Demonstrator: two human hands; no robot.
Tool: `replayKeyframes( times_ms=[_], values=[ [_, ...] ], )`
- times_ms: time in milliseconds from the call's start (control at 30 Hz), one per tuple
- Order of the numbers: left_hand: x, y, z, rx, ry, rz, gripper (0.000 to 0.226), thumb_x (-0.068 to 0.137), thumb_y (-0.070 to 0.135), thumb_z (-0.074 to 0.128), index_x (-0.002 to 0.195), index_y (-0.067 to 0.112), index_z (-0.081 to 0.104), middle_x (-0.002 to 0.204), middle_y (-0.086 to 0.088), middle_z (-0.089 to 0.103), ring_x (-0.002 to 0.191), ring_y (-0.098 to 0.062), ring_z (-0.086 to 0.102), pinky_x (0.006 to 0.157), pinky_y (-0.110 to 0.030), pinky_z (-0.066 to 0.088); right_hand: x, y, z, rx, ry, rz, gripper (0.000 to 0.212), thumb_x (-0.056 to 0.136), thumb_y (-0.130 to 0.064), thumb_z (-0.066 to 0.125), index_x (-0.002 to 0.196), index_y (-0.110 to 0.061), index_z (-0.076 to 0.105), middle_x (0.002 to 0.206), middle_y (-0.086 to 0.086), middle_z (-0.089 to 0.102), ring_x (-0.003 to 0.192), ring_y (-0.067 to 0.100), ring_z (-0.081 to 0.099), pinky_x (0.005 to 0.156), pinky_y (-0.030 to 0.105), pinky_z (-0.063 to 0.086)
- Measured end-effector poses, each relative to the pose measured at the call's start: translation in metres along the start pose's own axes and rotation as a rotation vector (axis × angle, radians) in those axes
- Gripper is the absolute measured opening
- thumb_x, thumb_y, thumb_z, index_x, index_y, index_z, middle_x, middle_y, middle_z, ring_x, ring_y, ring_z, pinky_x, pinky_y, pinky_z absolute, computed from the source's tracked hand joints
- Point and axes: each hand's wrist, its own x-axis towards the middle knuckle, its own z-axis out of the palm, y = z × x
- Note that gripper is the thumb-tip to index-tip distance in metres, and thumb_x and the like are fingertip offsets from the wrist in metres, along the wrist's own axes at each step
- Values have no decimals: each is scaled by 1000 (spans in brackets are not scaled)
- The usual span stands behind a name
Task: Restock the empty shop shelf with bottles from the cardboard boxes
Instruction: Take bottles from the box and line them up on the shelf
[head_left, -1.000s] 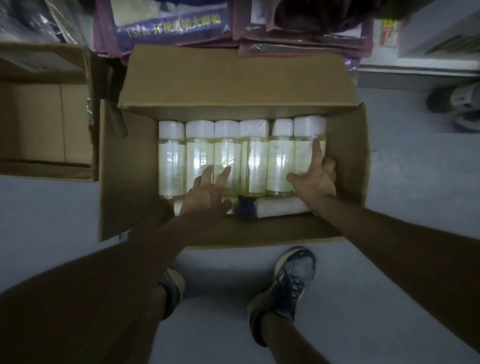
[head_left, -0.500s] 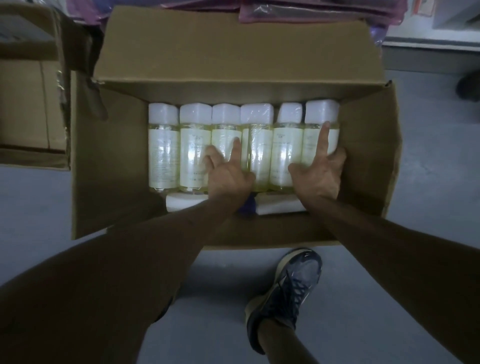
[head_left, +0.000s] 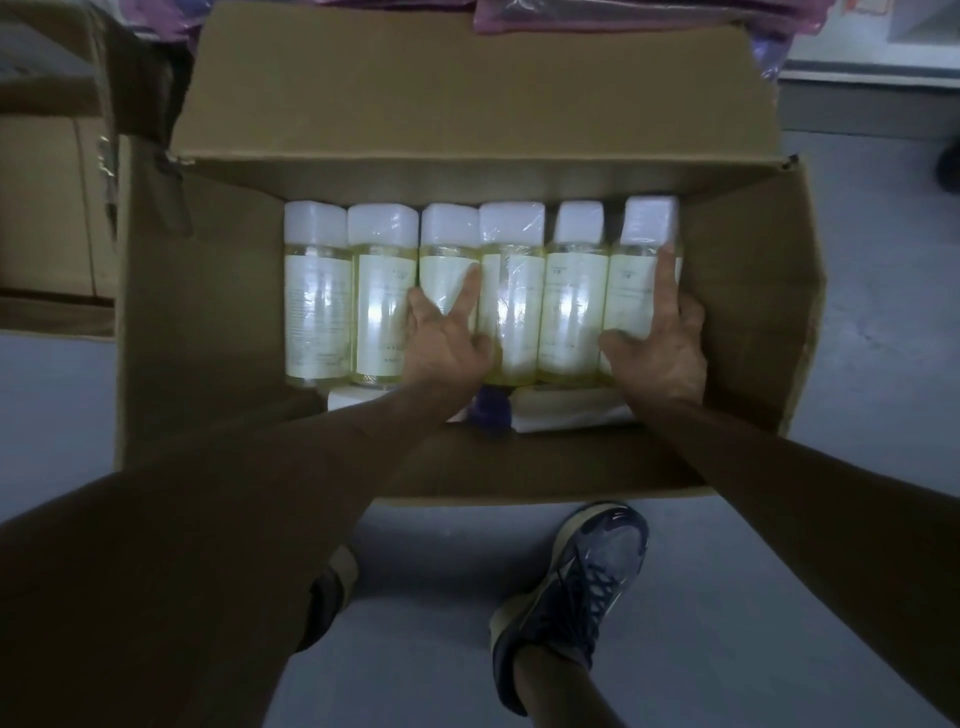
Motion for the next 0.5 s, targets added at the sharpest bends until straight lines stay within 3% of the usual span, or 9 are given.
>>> replayKeyframes(
  times_ms=[67,133,167,267,333,400,500],
  values=[
    [6,-11,-3,-16,2,50,83,108,29,51,167,53,-1,172,-35,1,111,-30,70,92,-34,49,1,3,0,14,-8,-15,109,93,-30,71,162,-61,-7,163,3,28,124,39,54,92,45,47],
    [12,-20,-6,-21,-3,107,82,108,29,51,166,56,0,169,-35,14,73,-15,65,82,-29,44,3,7,0,16,-3,-28,108,93,-32,72,162,-60,-6,163,2,29,125,39,55,93,43,46],
    [14,-23,-7,-20,-11,118,81,108,29,51,165,58,0,166,-35,17,67,-14,61,82,-29,43,5,9,1,12,2,-36,108,93,-33,72,163,-59,-6,162,2,31,124,38,56,92,40,43],
    [20,-29,-9,-30,-15,122,83,106,30,51,163,63,1,161,-35,24,65,-17,61,89,-34,51,9,14,5,-12,11,-83,110,93,-36,76,165,-54,-5,159,4,35,125,38,57,93,37,40],
    [20,-30,-10,-58,-15,122,83,105,31,54,162,64,2,158,-31,28,67,-19,62,95,-42,57,10,13,9,-6,19,-83,112,91,-39,78,165,-53,-4,160,4,35,129,39,55,100,43,45],
    [19,-30,-10,-85,-14,112,86,103,32,56,161,66,3,155,-27,29,69,-22,63,92,-44,59,11,13,10,-7,30,-85,112,90,-43,78,164,-56,-5,159,4,36,132,40,54,105,51,47],
    [21,-31,-8,-111,-12,98,91,100,31,60,158,71,2,147,-20,34,70,-23,62,80,-35,57,17,16,7,-15,8,-86,113,89,-52,79,162,-59,-7,158,7,38,135,39,52,107,53,46]
  ],
)
